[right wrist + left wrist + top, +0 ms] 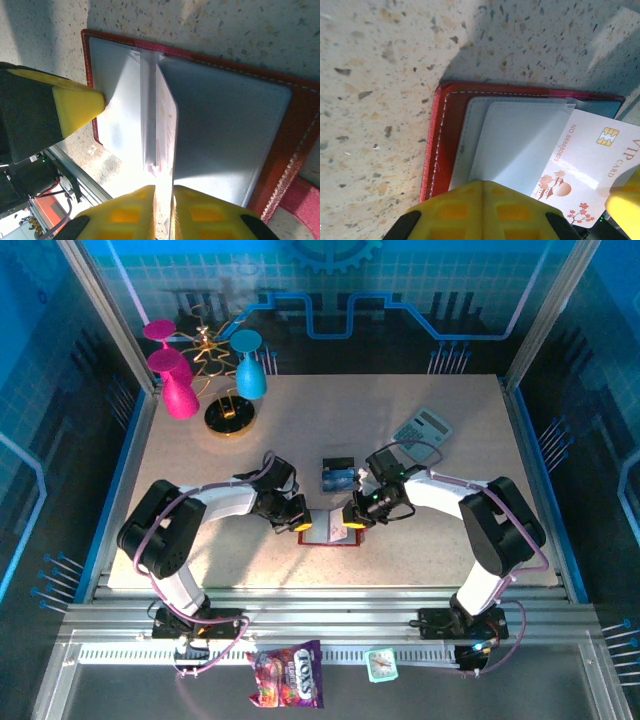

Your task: Take the credit cards out of the card holder

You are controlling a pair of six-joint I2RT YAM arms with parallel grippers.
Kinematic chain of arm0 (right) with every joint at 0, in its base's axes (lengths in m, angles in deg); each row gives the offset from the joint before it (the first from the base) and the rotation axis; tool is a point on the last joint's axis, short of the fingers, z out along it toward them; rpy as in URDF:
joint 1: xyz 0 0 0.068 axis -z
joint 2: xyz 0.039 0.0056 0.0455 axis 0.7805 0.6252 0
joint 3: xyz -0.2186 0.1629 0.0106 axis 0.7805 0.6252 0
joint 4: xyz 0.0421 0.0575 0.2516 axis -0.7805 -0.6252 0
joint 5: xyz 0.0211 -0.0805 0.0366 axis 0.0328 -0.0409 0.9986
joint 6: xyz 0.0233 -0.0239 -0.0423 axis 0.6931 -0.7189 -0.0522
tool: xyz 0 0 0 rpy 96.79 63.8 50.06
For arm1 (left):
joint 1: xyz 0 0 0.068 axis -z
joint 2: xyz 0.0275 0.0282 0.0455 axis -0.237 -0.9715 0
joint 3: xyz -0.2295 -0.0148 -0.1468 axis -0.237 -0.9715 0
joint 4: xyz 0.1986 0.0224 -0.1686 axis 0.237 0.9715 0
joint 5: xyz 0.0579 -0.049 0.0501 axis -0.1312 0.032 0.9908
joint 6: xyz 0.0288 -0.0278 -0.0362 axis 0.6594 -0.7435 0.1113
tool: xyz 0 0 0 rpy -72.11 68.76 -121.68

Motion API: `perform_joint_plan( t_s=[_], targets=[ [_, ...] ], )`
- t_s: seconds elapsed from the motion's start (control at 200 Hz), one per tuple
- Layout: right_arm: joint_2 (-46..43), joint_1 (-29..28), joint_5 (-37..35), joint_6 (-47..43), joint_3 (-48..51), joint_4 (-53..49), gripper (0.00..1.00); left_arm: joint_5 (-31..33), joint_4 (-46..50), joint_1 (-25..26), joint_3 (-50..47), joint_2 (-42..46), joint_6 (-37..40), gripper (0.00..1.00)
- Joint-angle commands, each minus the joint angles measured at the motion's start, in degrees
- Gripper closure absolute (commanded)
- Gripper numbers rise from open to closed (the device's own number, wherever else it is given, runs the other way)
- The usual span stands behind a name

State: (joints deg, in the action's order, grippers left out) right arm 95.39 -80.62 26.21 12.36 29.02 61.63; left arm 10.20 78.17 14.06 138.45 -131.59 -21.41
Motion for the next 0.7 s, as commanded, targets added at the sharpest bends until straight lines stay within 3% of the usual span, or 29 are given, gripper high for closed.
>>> perform_joint_plan(
  t_s=[0.0, 0.69],
  targets=[
    [0.5, -0.9, -0.5, 1.2, -1.5, -0.2, 0.81, 0.8, 2.2, 0.5, -1.1, -0.3, 0.6, 0.93],
    [-1.5, -1.1, -2.8, -0.3, -3.4, -3.7, 0.90, 1.1, 2.6, 0.5, -0.1, 0.1, 1.0, 0.91]
  ],
)
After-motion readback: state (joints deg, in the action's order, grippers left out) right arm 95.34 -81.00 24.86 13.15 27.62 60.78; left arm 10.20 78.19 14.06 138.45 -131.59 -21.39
